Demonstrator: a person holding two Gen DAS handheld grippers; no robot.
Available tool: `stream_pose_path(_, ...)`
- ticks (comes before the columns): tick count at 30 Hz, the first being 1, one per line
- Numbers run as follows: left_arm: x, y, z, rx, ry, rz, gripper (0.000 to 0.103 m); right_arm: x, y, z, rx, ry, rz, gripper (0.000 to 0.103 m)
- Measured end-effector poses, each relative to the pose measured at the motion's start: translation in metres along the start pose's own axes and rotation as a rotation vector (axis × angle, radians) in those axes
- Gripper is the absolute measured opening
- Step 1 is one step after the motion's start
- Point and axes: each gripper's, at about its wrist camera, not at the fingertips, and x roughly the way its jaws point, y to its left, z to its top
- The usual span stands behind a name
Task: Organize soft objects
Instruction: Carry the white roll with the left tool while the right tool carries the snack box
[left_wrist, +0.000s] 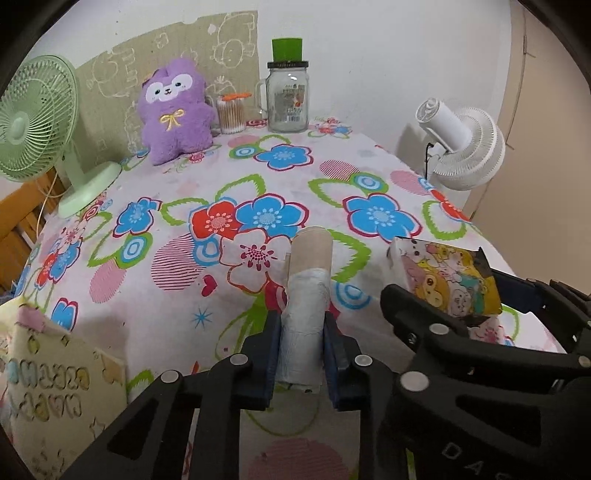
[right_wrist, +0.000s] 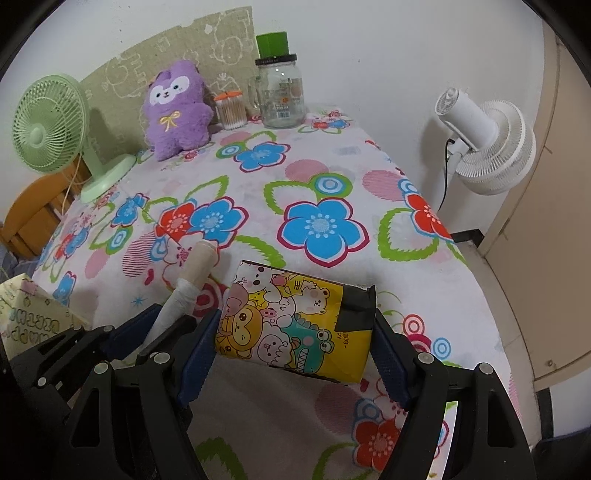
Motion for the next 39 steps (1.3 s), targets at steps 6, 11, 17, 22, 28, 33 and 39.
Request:
stream_pose_path(6, -0.019, -0.003, -0.006, -0.005, -0.016, -0.008, 0.020, -0.019, 0.004, -0.006, -0.007, -0.025, 0.001, 0.079)
stream_pose_path(11, -0.038, -0.006, -0.013, -0.008, -0.034, -0.006, 0.020, -0.036, 0.006, -0.014, -0.011, -0.041, 0.009, 0.079)
stream_pose_path(17, -0.063, -0.008, -0.020, -0.014, -0.062, -0.008, 0.020, -0.058, 0.008, -0.022, -0.015, -0.068, 0.019, 0.079)
stream_pose_path(22, -0.080, -0.009, -0.026, -0.021, -0.077, -0.014, 0.020, -0.077, 0.011, -0.028, -0.019, -0.092, 0.019, 0.079)
stream_pose_path(28, -0.104, -0.008, -0.033, -0.033, -0.107, -0.014, 0.021, -0.100, 0.017, -0.035, -0.037, -0.117, 0.021, 0.079)
stream_pose_path(33, -0.123, -0.008, -0.038, -0.032, -0.134, -0.011, 0.021, -0.120, 0.023, -0.040, -0.043, -0.146, 0.026, 0.079)
stream_pose_path(39, -0.146, -0.009, -0.042, -0.026, -0.170, -0.008, 0.021, -0.143, 0.028, -0.046, -0.048, -0.180, 0.020, 0.079)
